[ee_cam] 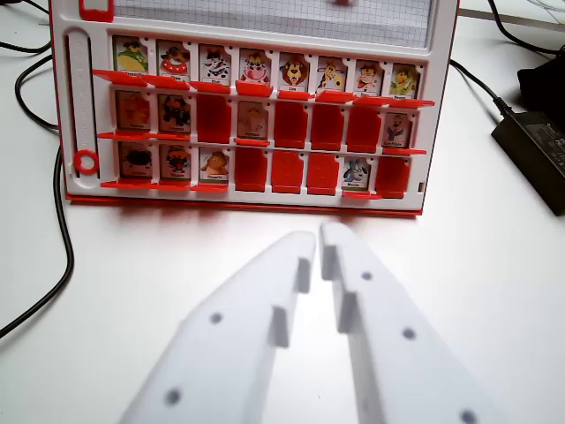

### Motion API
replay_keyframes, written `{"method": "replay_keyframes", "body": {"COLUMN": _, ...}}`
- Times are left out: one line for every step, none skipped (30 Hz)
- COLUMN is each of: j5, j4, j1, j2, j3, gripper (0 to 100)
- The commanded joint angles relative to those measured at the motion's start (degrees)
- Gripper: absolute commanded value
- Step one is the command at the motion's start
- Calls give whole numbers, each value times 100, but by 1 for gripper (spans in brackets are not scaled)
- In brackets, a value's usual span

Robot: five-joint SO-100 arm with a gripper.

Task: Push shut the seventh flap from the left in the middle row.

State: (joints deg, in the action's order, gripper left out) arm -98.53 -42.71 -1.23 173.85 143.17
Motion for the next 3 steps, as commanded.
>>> {"method": "replay_keyframes", "body": {"j5": -62, "j4": 167, "j1": 88, "j2": 97, "j3": -18, "gripper": 0}}
{"method": "replay_keyframes", "body": {"j5": -62, "j4": 167, "j1": 88, "j2": 105, "j3": -18, "gripper": 0}}
{"method": "replay_keyframes", "body": {"j5": -70, "j4": 167, "j1": 88, "j2": 105, "j3": -9, "gripper": 0}}
